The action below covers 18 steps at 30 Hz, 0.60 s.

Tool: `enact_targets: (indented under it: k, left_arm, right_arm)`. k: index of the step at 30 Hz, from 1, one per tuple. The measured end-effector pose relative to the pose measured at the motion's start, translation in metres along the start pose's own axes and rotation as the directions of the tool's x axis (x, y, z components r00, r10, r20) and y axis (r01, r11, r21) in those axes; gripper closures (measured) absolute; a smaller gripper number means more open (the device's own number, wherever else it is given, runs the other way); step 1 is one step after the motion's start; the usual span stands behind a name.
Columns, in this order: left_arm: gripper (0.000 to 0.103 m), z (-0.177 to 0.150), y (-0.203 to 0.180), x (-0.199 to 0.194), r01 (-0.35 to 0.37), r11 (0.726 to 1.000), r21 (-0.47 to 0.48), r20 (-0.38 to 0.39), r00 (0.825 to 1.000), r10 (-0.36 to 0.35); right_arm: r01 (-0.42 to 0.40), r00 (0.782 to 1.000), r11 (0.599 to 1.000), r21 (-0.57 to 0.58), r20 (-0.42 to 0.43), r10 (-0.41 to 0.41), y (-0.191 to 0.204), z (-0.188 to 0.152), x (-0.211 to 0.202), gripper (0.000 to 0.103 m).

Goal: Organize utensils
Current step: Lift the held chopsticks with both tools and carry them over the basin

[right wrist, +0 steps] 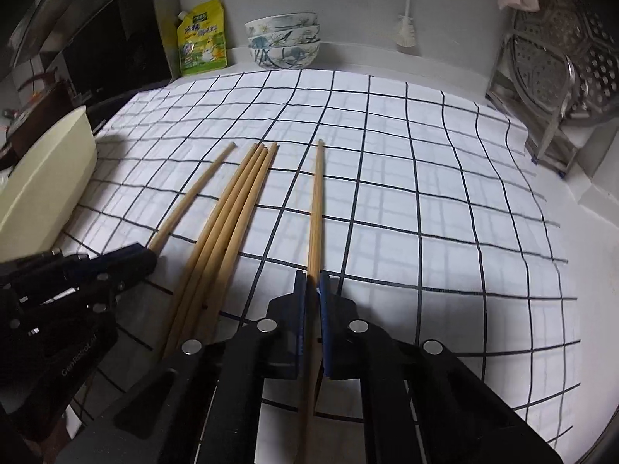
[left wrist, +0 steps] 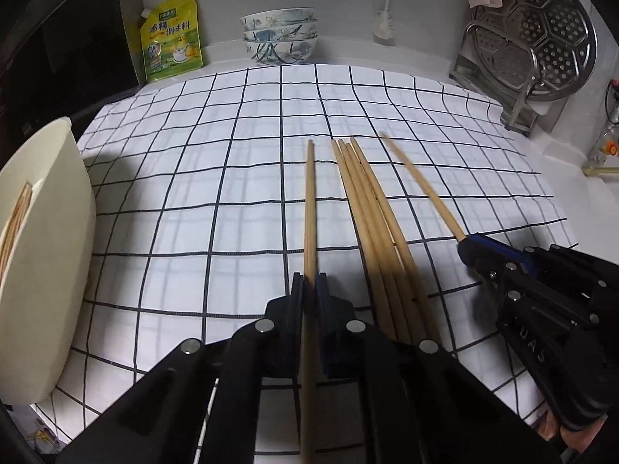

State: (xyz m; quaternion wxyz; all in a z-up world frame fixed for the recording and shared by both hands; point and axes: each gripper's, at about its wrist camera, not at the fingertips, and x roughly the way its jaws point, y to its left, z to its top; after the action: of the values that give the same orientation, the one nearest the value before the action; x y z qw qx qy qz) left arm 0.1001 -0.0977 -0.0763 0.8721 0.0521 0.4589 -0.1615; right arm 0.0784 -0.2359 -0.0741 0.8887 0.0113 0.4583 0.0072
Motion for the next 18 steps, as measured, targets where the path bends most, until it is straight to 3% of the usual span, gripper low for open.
enact_targets:
  k: [10,18]
  left_arm:
    - [0.096,0.004,0.023,-0.04,0.058,0.997,-0.053,0.049,0.997,-0.055]
    - [0.096,0.009,0.079,-0.099,0.019,0.99,-0.142,0.161,0.987,0.004]
  right_arm:
    - [-0.115,0.99,0.989,0.096,0.089,0.107,0.0,0.006,-0.033,0.097]
    - [-0.222,0.964,0.973,0.068,0.163,0.208,0.047,0.027,-0.061,0.096]
